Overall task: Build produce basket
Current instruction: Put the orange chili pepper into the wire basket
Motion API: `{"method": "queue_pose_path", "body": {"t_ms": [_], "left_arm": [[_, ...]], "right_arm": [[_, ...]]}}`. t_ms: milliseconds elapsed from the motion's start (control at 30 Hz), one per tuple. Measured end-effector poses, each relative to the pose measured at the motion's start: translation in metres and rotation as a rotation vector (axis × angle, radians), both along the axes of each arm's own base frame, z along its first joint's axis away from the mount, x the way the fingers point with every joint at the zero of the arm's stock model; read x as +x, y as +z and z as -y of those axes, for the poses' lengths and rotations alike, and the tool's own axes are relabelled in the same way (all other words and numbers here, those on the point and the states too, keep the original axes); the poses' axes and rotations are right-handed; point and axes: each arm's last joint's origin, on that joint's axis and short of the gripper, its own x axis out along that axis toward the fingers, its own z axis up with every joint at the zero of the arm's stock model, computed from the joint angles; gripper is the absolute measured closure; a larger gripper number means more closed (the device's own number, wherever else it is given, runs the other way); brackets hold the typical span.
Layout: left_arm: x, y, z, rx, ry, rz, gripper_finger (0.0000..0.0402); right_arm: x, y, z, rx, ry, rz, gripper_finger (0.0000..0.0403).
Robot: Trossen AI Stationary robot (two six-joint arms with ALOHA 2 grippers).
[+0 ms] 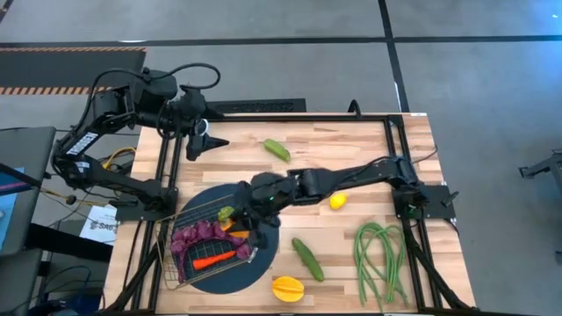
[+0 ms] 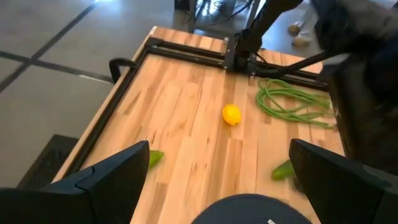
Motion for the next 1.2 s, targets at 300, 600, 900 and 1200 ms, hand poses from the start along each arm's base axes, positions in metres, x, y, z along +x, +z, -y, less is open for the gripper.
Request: {"method": "queue_pose_path", "body": {"t_ms": [300,600,900,1200], "left_arm": [[-0.012,0.004,0.004,0.033,0.000,0.012,0.0031],[-0.022,0.007,0.007,0.052,0.011,0.031,0.0031],[-0.028,0.007,0.009,0.050,0.011,0.024,0.0031],[-0.030,0.005,0.009,0.041,0.010,-0.002,0.0031]], "right_arm": [[0.030,-0.059,0.002,0.051,-0.049,-0.134,0.0329],[0.043,-0.086,0.011,0.045,-0.080,-0.170,0.0329],[0.033,-0.096,0.026,-0.062,-0.154,-0.321,0.0329],[0.024,-0.090,0.047,-0.096,-0.185,-0.390,0.0329]]}}
